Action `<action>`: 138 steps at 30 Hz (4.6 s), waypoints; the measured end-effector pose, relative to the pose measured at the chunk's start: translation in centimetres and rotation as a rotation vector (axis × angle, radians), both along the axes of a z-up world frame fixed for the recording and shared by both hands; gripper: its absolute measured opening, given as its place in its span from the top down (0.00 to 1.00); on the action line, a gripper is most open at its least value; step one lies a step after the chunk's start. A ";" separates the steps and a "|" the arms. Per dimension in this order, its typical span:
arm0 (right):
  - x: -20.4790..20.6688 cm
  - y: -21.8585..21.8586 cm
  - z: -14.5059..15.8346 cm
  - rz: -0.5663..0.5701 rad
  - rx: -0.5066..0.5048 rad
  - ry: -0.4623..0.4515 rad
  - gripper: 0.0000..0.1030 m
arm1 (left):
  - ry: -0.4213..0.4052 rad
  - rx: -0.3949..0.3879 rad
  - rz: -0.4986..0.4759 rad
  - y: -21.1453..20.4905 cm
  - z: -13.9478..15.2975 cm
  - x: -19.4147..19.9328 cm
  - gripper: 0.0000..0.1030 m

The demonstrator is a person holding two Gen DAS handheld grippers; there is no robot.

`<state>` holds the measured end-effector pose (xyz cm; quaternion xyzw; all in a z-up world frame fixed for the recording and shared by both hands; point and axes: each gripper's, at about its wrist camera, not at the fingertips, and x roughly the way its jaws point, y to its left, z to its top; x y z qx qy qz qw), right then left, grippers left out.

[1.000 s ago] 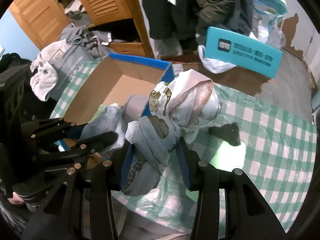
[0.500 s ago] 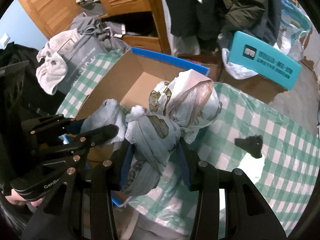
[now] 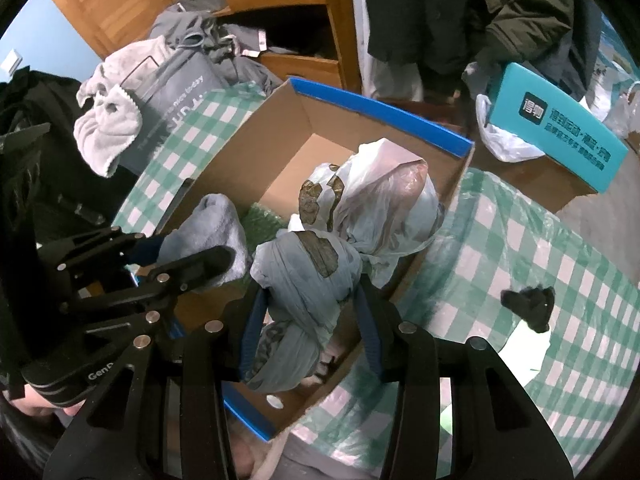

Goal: Organize soft objects
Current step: 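Open both grippers to drop the sock and cloth bundle into the box, then move both grippers to the black sock and light green pad on the table, then pinch the edge of the light green pad with the right gripper and lift it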

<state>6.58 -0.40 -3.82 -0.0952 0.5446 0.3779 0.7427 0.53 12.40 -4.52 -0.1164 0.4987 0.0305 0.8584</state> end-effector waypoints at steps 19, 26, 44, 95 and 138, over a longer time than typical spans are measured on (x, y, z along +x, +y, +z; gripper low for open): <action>0.8 -1.2 0.1 -0.056 0.010 0.005 0.37 | -0.001 0.043 -0.012 -0.2 0.1 0.0 0.41; 0.9 -3.6 0.1 -0.091 -0.001 -0.009 0.36 | -0.017 0.046 -0.052 -1.9 0.5 0.1 0.38; 1.8 -11.6 -1.3 -0.223 -0.022 0.009 0.35 | -0.023 0.090 -0.191 -8.7 1.2 1.2 0.32; 6.9 -26.8 -14.3 -0.546 -0.088 0.244 0.34 | 0.171 0.119 -0.360 -22.3 -9.0 7.6 0.25; 5.4 -23.7 -15.7 -0.469 -0.239 0.104 0.92 | 0.209 0.074 -0.314 -19.6 -10.2 7.7 0.26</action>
